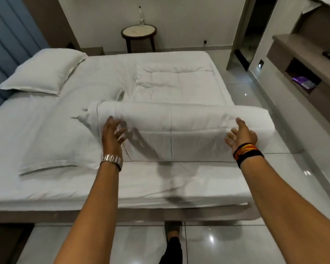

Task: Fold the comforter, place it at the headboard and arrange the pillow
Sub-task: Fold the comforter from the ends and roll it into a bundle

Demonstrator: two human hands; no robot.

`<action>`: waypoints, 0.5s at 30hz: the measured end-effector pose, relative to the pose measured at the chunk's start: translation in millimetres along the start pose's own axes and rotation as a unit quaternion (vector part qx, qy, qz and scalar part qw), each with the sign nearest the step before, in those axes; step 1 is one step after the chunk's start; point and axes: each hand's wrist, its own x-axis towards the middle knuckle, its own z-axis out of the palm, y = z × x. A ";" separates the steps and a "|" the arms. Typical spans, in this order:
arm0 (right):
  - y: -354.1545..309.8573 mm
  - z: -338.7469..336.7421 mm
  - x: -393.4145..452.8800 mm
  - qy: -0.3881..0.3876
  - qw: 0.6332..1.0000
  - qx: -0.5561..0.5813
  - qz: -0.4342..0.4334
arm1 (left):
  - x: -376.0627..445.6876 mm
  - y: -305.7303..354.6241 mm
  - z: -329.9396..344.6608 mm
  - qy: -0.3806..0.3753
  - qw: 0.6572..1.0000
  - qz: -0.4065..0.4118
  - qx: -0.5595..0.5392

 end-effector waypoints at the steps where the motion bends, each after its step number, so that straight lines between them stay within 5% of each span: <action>1: -1.9 12.1 14.7 0.000 1.000 -0.015 -0.014 | 18.7 -4.3 9.2 -0.025 0.999 0.010 0.031; 4: 26.4 43.0 49.5 0.039 0.998 -0.052 0.011 | 65.3 -48.7 22.7 -0.020 0.992 0.014 0.124; 8: 82.4 78.7 86.0 0.083 0.979 -0.086 0.166 | 107.4 -121.0 42.3 0.142 0.965 -0.121 0.183; 10: 99.6 97.1 105.2 0.075 0.972 -0.085 0.208 | 128.0 -141.2 51.5 0.198 0.943 -0.247 0.104; 12: 107.7 121.9 148.1 0.098 0.970 -0.083 0.205 | 159.9 -157.7 60.1 0.177 0.918 -0.355 -0.001; 15: 129.6 140.8 226.2 0.125 0.950 -0.069 0.277 | 199.7 -182.5 71.3 0.138 0.925 -0.341 -0.097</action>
